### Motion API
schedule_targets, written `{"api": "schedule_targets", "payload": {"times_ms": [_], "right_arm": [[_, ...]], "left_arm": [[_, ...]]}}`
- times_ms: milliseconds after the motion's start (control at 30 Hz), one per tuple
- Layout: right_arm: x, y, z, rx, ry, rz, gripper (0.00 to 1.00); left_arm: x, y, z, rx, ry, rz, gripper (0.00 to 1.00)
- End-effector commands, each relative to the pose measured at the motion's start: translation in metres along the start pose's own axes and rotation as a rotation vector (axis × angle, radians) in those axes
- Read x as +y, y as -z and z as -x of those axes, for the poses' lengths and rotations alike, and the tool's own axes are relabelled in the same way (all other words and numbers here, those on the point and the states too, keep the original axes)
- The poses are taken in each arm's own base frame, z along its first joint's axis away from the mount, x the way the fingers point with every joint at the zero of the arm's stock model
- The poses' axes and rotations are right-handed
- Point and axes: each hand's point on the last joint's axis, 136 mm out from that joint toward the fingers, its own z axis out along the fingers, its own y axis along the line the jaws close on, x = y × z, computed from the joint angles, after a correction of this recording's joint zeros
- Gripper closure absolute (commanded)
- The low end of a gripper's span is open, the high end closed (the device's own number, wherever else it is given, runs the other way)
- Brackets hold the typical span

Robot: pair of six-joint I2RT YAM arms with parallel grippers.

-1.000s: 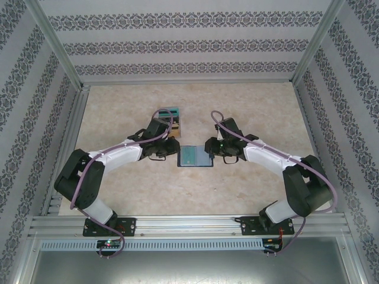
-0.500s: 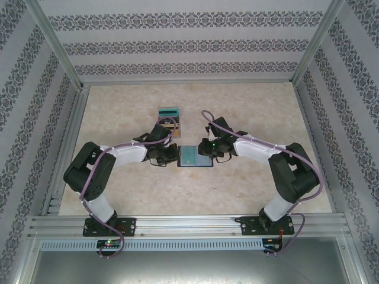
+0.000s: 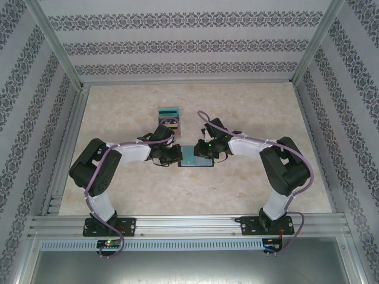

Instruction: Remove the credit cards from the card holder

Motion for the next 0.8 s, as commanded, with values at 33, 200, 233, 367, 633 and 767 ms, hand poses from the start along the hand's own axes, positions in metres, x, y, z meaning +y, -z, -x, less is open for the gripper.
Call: {"api": "schedule_targets", "payload": {"times_ms": [33,200,233,367,633,767], "right_arm": [[0.007,-0.005,0.000,0.014,0.000,0.016,0.81],[0.002,-0.007,-0.003,0.022,-0.004,-0.001,0.77],[0.000,-0.009,-0.004,0.026,-0.007,-0.007,0.77],[-0.005,-0.008,-0.006,0.016,-0.011,-0.030,0.76],[-0.012,0.032,0.004,-0.080,0.042,-0.094,0.72],[-0.033,0.048,0.008,-0.122,0.038,-0.164,0.68]], "left_arm": [[-0.004,-0.009,-0.005,0.024,-0.009,-0.004,0.99],[-0.006,-0.008,-0.005,0.025,-0.015,-0.002,0.99],[-0.006,-0.008,-0.005,0.025,-0.015,-0.002,0.99],[-0.007,-0.007,-0.006,0.025,-0.017,-0.002,0.99],[-0.017,0.008,0.003,-0.011,-0.050,0.002,0.97],[-0.022,0.014,0.008,-0.027,-0.053,-0.001,0.83]]}}
